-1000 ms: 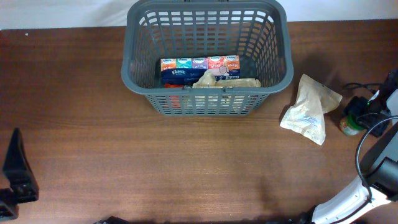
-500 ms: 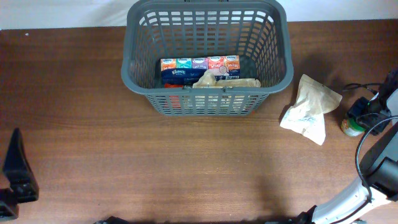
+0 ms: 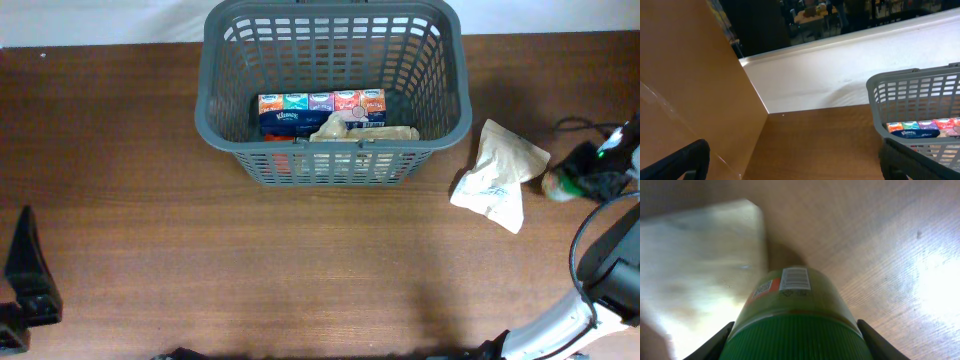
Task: Pack container
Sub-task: 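Grasp the green-lidded jar with the right gripper, then lift the jar over the basket and release it inside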
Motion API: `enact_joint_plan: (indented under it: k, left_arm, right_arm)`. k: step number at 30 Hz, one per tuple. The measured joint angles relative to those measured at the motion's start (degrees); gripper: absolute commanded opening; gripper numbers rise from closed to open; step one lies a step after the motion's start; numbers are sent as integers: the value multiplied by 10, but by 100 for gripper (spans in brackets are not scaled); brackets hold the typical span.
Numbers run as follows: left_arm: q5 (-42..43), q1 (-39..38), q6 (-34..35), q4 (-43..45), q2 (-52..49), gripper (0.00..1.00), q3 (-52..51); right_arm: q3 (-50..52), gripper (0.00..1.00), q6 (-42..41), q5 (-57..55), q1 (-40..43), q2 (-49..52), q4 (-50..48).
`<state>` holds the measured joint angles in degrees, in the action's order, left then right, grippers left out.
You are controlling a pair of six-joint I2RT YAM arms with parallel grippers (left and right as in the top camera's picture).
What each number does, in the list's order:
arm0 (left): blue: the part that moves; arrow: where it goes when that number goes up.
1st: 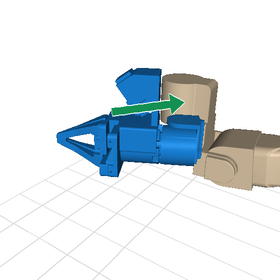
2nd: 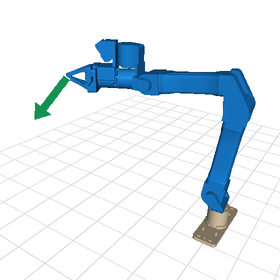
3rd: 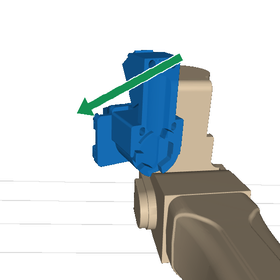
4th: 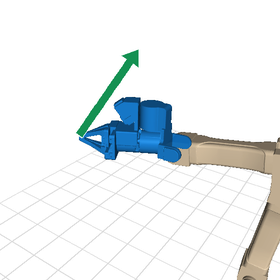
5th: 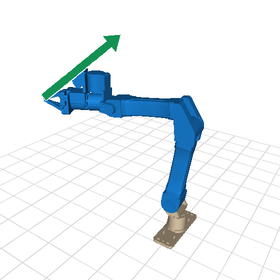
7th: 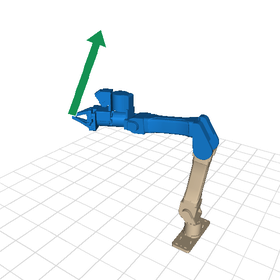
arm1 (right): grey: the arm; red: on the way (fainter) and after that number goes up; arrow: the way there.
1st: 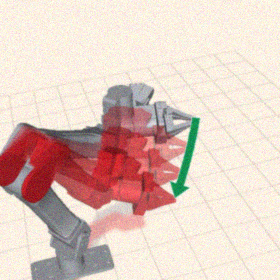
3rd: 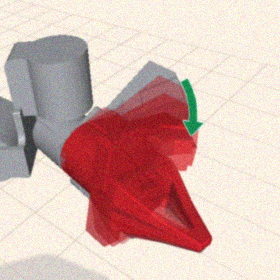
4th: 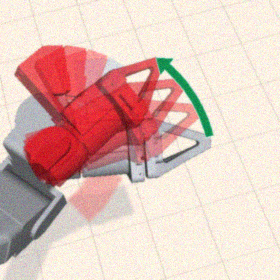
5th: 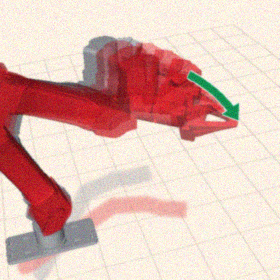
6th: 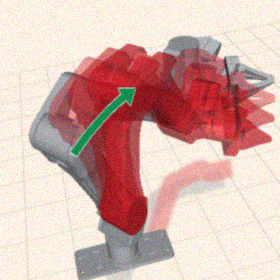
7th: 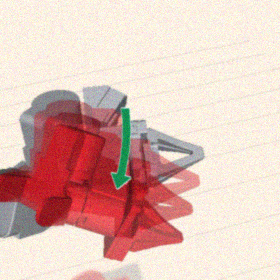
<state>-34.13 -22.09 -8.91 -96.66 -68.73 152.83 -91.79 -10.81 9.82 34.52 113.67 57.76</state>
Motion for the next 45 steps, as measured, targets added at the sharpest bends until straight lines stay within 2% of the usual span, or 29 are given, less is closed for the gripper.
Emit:
enact_joint_plan:
  k: [6,10,16,22,29,34,43,44,45]
  left_arm:
    - [0,0,0,0,0,99,0]
    - [0,0,0,0,0,99,0]
    - [0,0,0,0,0,99,0]
    - [0,0,0,0,0,99,0]
    - [0,0,0,0,0,99,0]
    - [0,0,0,0,0,99,0]
    - [0,0,0,0,0,99,0]
    - [0,0,0,0,0,99,0]
    - [0,0,0,0,0,99,0]
  right_arm:
    - [-115,14,-2,59,-22,-81,53]
    - [-171,5,-3,94,-75,-156,72]
    - [-187,4,28,122,-232,-261,44]
    - [-188,4,101,132,-380,-289,1]
    - [-189,4,169,129,-447,-239,-51]
    - [-190,4,185,111,-451,-141,-86]
    - [-189,4,181,80,-451,33,-59]
    - [-189,6,180,77,-453,44,-51]
    - [-189,15,180,75,-454,49,-47]
